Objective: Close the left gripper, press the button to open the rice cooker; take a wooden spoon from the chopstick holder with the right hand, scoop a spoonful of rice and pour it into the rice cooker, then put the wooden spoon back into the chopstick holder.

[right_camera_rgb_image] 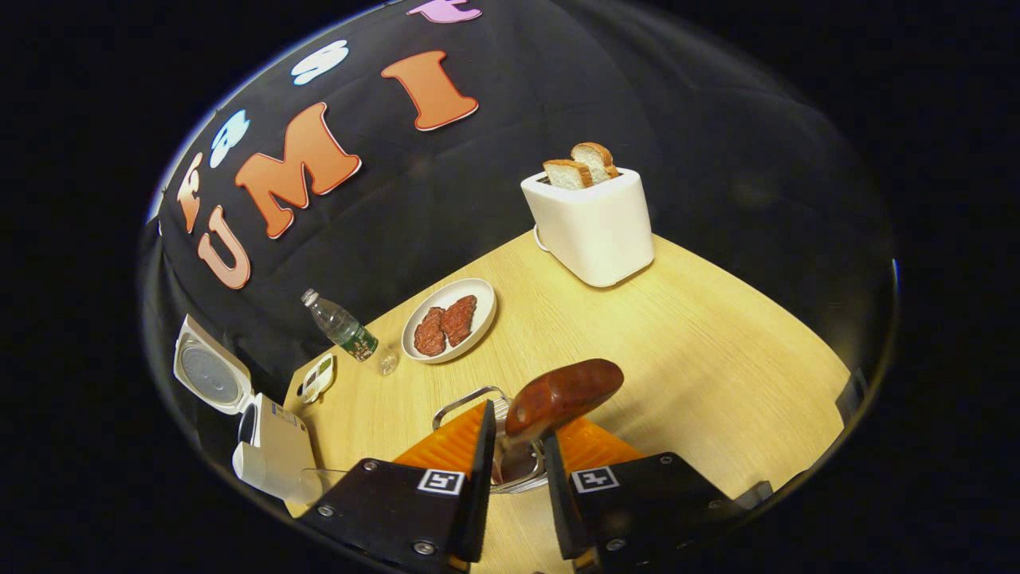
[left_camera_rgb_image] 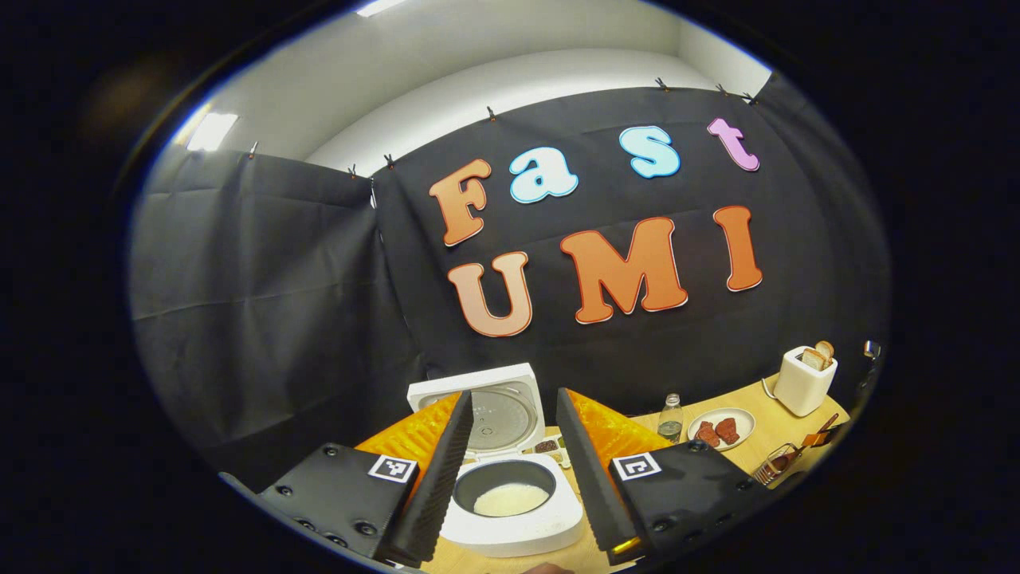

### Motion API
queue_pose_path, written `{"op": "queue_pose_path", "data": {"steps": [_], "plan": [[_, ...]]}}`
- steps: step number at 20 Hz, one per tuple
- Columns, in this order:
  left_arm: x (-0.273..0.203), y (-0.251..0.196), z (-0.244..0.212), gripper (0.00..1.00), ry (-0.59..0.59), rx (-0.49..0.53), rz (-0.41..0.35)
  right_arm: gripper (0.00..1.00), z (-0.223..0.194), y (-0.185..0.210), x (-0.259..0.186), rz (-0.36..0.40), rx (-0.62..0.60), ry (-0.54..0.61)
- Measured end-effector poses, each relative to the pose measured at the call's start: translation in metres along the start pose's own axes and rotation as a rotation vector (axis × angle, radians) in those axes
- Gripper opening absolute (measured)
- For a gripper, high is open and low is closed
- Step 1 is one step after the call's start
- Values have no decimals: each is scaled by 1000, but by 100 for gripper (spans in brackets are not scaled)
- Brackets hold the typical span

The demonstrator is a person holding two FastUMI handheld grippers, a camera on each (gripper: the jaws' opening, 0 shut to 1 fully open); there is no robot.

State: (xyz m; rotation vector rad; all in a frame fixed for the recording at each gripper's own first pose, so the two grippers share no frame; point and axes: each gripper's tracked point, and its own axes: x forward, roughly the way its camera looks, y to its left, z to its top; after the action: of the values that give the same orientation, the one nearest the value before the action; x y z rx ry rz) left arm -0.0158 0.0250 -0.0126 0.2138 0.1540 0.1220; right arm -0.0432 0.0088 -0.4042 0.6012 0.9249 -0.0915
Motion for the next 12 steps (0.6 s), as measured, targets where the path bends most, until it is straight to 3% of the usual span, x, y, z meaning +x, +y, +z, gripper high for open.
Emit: {"op": "queue_pose_path", "data": {"steps": [4,5,11,12], "plan": [[1,2,-1,75,6,25,-9,25,1,-3,9,-9,9,-1],[0,3,-1,71,5,33,-9,22,3,-1,11,-3,14,-4],[-2,3,-4,71,11,60,-22,10,7,2,13,-8,-11,-38],[-1,2,-4,75,15,57,-26,9,8,2,11,-16,-15,-39]]}}
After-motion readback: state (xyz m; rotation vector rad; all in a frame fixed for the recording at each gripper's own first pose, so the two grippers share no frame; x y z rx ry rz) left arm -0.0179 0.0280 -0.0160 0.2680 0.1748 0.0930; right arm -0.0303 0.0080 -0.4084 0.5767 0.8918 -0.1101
